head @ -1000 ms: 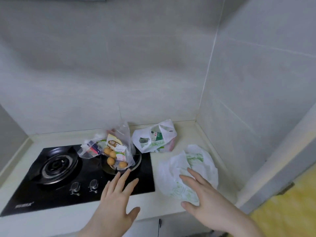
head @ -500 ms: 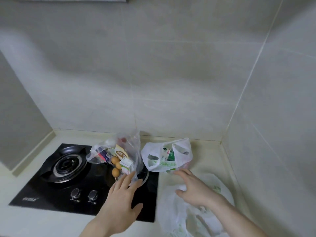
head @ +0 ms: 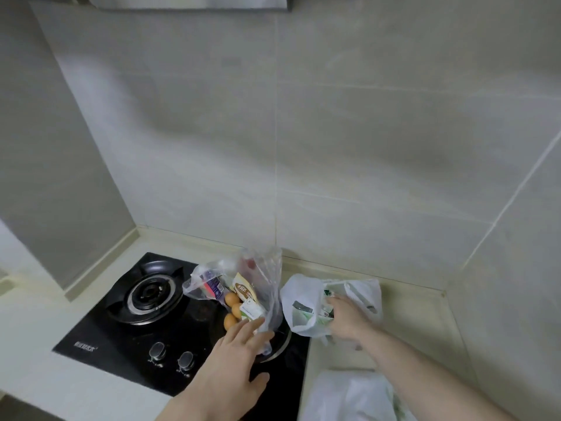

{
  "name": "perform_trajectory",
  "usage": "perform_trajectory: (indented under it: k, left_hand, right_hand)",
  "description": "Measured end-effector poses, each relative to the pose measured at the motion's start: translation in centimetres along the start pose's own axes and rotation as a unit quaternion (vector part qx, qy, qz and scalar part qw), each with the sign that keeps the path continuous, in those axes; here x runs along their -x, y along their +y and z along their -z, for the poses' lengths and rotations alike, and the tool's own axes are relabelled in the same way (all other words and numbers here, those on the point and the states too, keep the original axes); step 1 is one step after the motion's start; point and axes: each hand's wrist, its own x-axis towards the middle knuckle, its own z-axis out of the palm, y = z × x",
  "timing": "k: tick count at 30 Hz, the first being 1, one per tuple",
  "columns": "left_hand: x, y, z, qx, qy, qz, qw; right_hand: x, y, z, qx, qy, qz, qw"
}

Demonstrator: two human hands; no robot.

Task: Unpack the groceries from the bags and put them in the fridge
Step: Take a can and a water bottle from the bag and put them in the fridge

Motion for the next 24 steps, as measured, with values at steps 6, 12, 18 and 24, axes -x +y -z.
perform_trajectory:
  k: [6,12,18,24]
  left_hand:
    - [-1.1,-1.6,0.0,0.006,0.001,0.004,1.000]
    - [-2.3,-1.4,-0.7,0.013,0.003,-0.013,1.000]
    - [-3.3,-0.1,-1.2,0.014,0.015,-0.044,0.999]
    - [-3.5,0.2,-1.1,0.018,0.023,-0.053,0.998]
  right_hand:
    - [-2.1,2.4,1.5,0.173,0.009,-0.068,0.982]
    - [-2.2,5.6,1.5,0.128,0.040,-0.143,0.981]
    - [-1.9,6.4,1.8,0.071,-0.004,-0.157,0.985]
    - [-1.5,7.1,1.7,0.055,-0.005,-0.158,0.986]
